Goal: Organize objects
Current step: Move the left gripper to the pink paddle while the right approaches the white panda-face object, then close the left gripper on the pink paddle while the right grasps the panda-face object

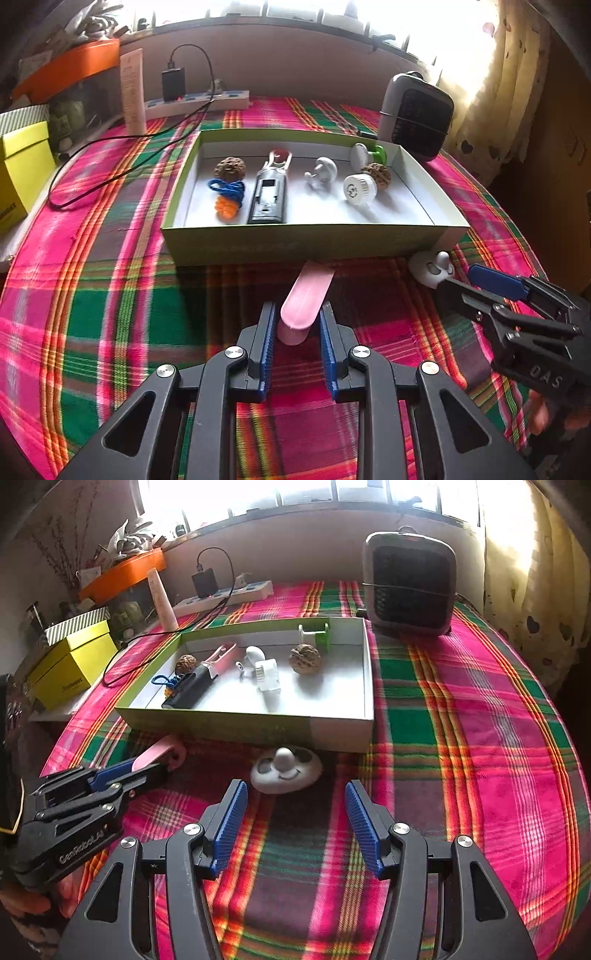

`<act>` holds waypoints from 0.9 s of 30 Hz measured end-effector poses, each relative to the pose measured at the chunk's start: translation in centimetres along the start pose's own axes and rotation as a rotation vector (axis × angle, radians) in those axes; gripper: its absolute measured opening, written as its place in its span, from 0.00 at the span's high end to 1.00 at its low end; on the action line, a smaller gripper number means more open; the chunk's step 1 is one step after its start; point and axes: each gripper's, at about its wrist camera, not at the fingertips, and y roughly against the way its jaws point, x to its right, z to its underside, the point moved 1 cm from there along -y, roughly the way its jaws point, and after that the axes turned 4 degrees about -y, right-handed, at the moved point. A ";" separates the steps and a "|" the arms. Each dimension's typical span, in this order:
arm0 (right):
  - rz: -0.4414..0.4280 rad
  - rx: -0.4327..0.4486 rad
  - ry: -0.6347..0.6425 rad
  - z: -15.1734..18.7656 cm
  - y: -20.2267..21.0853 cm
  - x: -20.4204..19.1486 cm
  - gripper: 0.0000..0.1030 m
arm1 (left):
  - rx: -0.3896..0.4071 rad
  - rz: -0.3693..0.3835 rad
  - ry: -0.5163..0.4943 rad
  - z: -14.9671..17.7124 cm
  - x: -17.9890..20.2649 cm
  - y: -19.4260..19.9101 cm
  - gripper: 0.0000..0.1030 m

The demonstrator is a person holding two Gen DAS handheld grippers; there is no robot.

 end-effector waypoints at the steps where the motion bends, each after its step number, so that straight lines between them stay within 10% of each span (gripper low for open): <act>1: 0.000 0.001 0.001 -0.1 -0.1 -0.1 0.46 | 0.000 -0.004 0.002 0.1 -0.2 0.0 0.79; 27: 0.078 -0.013 0.016 -0.7 -2.1 -0.4 0.46 | -0.006 0.023 -0.033 -0.8 -0.3 -0.6 0.58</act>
